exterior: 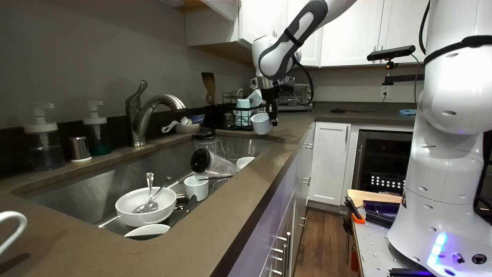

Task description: Empty the mug into the sink

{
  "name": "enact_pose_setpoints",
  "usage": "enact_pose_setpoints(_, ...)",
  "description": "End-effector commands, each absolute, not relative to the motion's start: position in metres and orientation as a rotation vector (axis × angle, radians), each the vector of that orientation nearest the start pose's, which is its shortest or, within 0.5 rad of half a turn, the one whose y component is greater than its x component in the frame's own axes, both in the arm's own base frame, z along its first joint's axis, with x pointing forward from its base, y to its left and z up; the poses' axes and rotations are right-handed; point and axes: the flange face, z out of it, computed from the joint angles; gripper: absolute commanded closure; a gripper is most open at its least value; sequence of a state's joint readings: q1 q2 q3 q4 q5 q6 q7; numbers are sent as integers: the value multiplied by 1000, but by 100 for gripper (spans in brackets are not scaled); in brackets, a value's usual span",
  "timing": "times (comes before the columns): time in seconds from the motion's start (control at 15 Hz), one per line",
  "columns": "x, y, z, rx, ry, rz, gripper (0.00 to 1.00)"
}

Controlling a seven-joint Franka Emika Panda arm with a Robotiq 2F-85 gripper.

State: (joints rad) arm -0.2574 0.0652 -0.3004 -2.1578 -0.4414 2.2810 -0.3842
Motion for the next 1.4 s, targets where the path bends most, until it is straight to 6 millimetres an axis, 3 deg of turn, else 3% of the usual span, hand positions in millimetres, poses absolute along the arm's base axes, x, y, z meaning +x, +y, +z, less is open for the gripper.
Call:
enact_pose_setpoints(0.0,469,-323,382,-3434,-104,169,96)
enact_pose_setpoints(0.53,473,-365,374,-3331,88,101,96)
enact_pose_setpoints(1.0,462,-396,377,-3328,212,133,96)
enact_pose_setpoints(1.33,456,-418,370,-3230,336,132,96)
